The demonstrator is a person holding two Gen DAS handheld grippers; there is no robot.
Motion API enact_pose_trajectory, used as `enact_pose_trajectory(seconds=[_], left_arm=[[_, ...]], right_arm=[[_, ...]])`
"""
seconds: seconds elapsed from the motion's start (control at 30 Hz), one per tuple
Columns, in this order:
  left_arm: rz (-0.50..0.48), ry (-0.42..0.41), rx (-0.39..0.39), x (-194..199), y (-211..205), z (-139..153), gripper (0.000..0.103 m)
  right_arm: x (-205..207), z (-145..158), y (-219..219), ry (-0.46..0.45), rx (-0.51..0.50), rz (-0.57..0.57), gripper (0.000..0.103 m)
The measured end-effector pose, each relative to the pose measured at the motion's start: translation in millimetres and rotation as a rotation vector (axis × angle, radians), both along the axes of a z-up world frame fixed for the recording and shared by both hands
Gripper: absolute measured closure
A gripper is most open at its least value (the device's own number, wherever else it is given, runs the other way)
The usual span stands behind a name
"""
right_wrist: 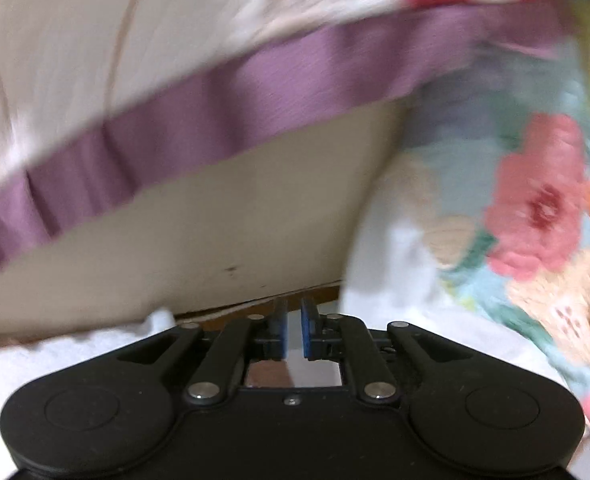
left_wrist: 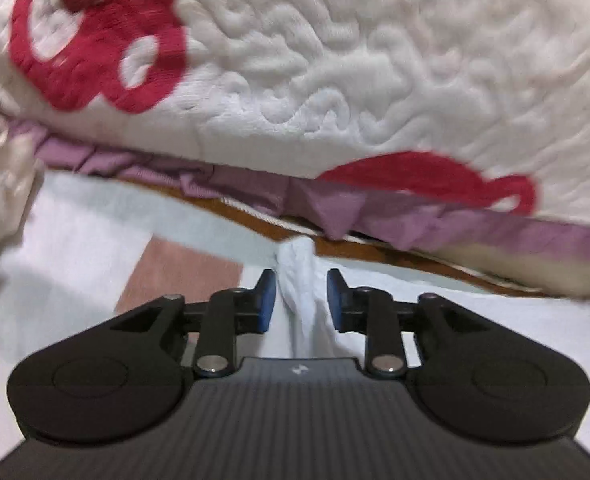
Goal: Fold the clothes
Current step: 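Open both grippers and release the sweatshirt onto the sheet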
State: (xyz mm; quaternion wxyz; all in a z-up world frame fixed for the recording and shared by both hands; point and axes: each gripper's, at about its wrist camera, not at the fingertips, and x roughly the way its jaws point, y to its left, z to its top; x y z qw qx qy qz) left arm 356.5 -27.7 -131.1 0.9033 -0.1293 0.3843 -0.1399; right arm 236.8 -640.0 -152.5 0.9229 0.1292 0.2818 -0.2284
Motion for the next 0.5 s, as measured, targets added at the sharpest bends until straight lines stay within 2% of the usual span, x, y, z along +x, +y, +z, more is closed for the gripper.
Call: enact_pose_trajectory(seconds=[0.07, 0.17, 0.3, 0.33, 0.4, 0.5], left_arm=[[-0.061, 0.042, 0.014, -24.5, 1.7, 12.6, 0.069], [-0.160, 0.109, 0.091, -68.3, -9.0, 21.2, 0.058], [-0.254, 0.171, 0.101, -113.7, -19.5, 16.3, 0.057], [-0.269, 0.187, 0.105, -120.8, -22.4, 16.1, 0.057], [-0.324, 0.199, 0.128, -127.8, -33.4, 16.5, 0.057], [-0.414, 0.176, 0.181, -146.1, -51.3, 29.2, 0.055]], right_arm=[[-28.9, 6.9, 2.6, -0.004, 0.069, 0.026, 0.076], [-70.7, 14.1, 13.7, 0.008, 0.159, 0.086, 0.075], [-121.9, 18.2, 29.6, 0.048, 0.288, 0.176, 0.071], [-135.4, 24.9, 42.2, 0.067, 0.305, 0.200, 0.071], [-153.7, 30.2, 61.8, 0.102, 0.310, 0.252, 0.058], [-178.9, 28.4, 93.1, 0.160, 0.285, 0.297, 0.051]])
